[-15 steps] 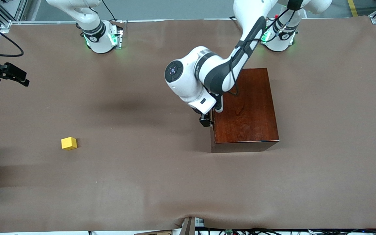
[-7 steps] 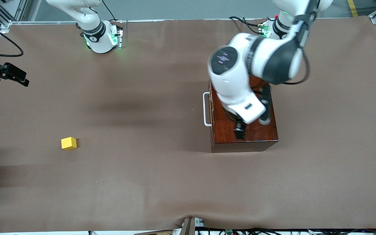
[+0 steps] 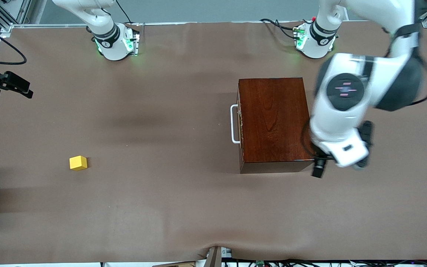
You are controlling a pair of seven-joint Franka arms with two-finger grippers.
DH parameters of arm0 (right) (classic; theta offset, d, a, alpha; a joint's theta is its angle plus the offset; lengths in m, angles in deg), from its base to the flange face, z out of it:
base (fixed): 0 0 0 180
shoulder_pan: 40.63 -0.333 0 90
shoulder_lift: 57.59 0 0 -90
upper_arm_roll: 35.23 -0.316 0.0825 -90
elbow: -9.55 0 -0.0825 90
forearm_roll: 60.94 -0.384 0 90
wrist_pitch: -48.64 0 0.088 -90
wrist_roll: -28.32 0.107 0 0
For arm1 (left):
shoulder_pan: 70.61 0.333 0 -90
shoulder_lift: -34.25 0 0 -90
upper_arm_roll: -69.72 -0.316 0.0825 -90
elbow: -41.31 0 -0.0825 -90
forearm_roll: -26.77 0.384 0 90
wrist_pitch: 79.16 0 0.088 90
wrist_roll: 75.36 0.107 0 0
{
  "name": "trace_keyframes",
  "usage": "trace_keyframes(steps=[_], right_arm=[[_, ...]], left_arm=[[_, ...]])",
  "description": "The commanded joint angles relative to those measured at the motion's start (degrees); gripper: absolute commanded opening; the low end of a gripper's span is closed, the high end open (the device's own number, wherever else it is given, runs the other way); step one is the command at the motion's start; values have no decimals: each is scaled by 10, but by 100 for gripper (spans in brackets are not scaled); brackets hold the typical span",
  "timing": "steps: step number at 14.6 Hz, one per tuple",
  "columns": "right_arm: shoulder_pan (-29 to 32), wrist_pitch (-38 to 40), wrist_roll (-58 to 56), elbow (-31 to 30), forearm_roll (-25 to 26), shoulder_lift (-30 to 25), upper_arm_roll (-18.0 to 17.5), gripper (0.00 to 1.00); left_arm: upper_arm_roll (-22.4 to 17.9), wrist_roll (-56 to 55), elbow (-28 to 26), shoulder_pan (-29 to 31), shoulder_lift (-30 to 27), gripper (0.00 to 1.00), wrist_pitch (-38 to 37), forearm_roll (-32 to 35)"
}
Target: Open drawer, take yellow block, close drawer
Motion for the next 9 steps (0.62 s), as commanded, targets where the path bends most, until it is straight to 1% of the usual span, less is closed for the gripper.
trace_keyframes(steps=[1,4,9], right_arm=[[3,5,-6,9,9,3,-3,100],[3,5,-6,9,9,3,-3,100],[3,5,-6,9,9,3,-3,100]], left_arm=[[7,94,-25,29,-41,100,2,-32],[7,204,-43,63,-70,100,2,-56],[8,407,-109,109,-143,100,1,-83]])
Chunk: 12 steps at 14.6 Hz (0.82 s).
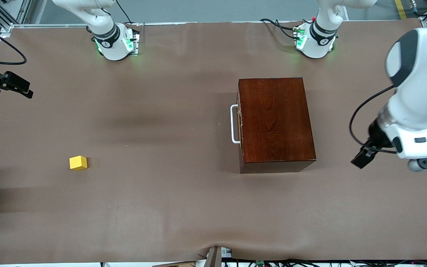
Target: Open drawer, take yellow block, close drawer
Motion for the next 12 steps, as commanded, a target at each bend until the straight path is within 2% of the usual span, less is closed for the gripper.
trace_keyframes(steps=[1,8,12], right_arm=[[3,5,-6,9,9,3,-3,100],[3,5,-6,9,9,3,-3,100],[3,5,-6,9,9,3,-3,100]], left_arm=[[6,106,-60,22,-64,100,-2,-28],[6,314,-149,38,-165,100,-38,-34],[7,463,-150,46,-176,100,-115,-34]])
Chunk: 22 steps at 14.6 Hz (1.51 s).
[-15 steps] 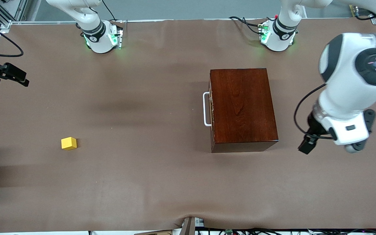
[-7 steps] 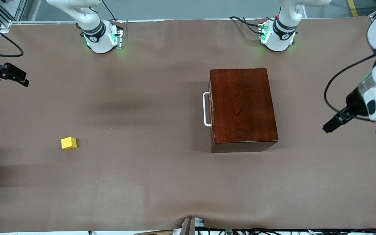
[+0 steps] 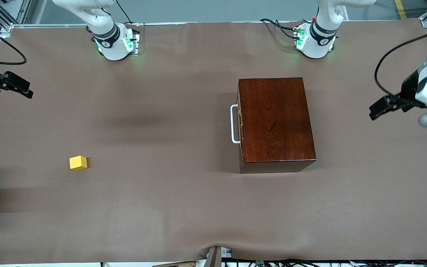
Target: Open drawer, take yellow block, close drawer
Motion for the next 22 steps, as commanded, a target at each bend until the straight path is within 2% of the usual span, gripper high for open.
trace_keyframes(steps=[1,3,7,8,13,16,22], right_arm=[[4,5,-6,9,9,3,-3,100],[4,5,-6,9,9,3,-3,100],[4,5,-6,9,9,3,-3,100],[4,5,-6,9,9,3,-3,100],[4,5,-6,9,9,3,-3,100],[4,5,-6,9,9,3,-3,100],[4,5,-6,9,9,3,-3,100]], left_arm=[[6,86,-16,8,-19,100,-36,-13],[11,110,-14,22,-24,100,-45,-15],[94,113,-15,97,-40,100,-45,-10],[100,117,-19,108,-46,100,-46,-10],[103,148,-11,114,-54,100,-76,-14],[104,135,18,99,-44,100,-92,-16],[103,92,18,104,-41,100,-92,-16]])
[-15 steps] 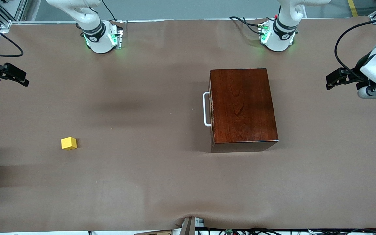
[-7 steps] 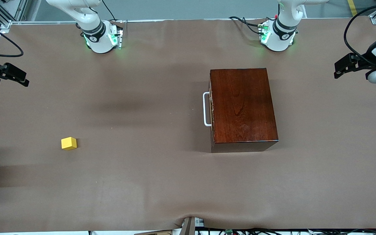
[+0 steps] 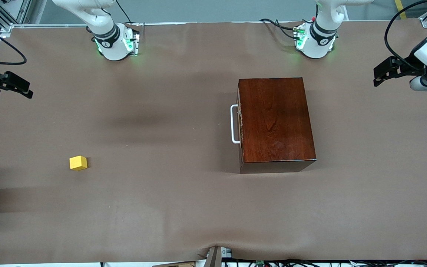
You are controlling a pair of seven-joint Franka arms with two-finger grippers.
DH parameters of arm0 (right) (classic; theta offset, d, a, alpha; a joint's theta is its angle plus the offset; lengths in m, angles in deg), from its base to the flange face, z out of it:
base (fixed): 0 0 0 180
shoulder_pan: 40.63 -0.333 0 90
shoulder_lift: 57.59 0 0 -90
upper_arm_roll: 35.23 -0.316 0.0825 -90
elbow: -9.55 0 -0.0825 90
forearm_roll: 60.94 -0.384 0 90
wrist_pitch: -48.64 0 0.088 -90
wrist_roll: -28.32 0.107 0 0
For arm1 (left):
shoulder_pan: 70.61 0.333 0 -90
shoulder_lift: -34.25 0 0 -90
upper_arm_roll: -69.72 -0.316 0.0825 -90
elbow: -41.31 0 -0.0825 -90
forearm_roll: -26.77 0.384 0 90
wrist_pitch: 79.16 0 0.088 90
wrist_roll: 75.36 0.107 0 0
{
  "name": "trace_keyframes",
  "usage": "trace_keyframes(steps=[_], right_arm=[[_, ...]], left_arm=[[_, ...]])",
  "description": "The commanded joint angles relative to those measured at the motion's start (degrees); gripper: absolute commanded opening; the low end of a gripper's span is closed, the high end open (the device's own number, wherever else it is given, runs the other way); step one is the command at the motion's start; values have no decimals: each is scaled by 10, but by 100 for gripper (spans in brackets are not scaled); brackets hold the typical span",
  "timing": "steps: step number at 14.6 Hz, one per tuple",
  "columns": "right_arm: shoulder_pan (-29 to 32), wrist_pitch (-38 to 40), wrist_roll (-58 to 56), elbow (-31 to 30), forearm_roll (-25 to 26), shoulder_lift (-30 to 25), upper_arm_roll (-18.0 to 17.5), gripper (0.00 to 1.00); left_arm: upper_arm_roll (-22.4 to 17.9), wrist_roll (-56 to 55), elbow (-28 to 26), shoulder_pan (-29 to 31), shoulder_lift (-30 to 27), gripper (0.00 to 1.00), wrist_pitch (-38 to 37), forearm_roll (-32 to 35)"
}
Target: Open drawer, take yellow block, close drawer
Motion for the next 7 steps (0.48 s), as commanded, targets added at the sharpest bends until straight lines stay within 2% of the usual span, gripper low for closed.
trace_keyframes(steps=[1,7], right_arm=[[4,5,-6,9,9,3,-3,100],[3,5,-6,9,9,5,-3,100]], left_arm=[[0,-13,9,9,5,100,-13,-15],[-1,-5,11,14,5,100,-9,-15]])
